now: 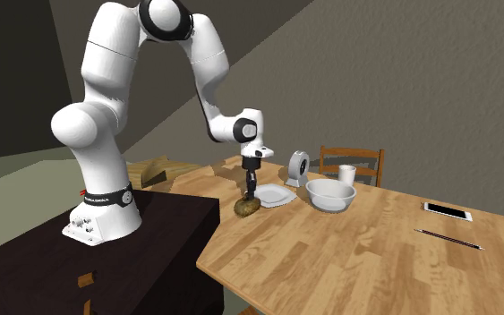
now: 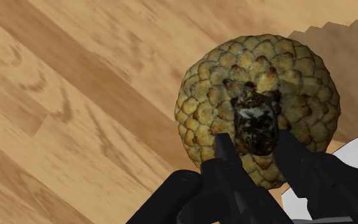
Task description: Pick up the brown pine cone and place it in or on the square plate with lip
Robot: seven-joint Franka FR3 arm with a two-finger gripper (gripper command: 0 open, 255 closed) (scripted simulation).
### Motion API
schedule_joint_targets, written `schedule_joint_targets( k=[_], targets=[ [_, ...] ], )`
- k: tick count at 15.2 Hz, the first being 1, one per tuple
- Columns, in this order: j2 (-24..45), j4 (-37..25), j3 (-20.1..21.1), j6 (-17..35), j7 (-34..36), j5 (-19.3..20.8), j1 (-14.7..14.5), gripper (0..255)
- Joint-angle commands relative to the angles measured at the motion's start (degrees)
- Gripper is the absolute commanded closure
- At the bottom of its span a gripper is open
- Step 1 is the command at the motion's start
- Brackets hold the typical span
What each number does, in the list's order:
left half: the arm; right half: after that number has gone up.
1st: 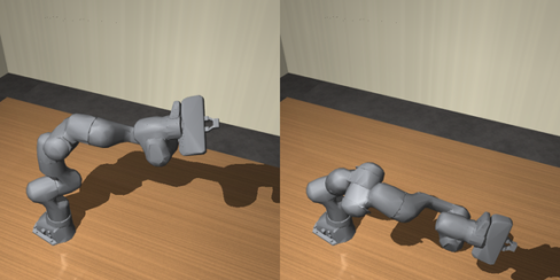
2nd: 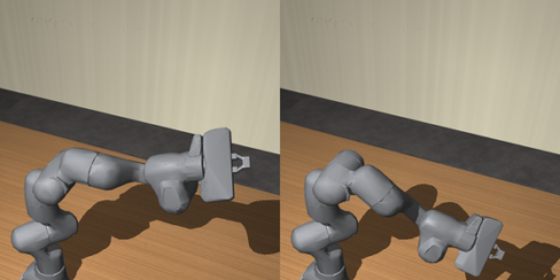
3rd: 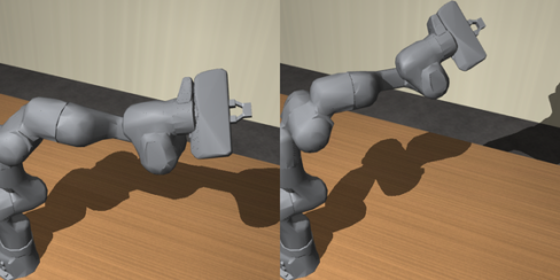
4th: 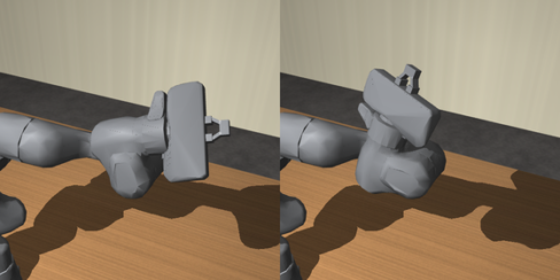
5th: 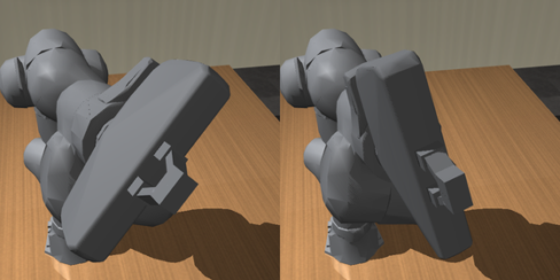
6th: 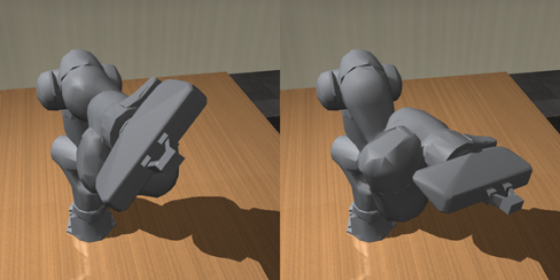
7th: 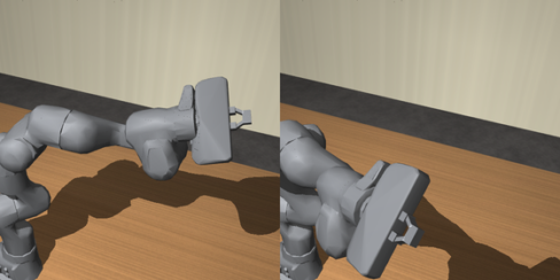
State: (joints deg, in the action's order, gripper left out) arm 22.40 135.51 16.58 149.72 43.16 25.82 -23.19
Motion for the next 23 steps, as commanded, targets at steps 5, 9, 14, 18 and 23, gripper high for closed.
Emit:
schedule_joint_targets(
  k=[5,9,14,18,23],
  targets=[
    [-4.77,0.75,2.43,-3.61,-3.14,-3.92,1.67,255],
    [-7.89,1.09,3.75,-6.03,-5.19,-6.54,2.52,255],
    [-3.59,-8.42,4.53,-11.93,-3.50,-6.74,-0.01,255],
    [1.65,-18.88,4.82,-17.82,-1.95,-6.39,-2.84,255],
    [9.22,-33.75,4.74,-25.76,-0.69,-5.81,-6.86,255]
  ],
)
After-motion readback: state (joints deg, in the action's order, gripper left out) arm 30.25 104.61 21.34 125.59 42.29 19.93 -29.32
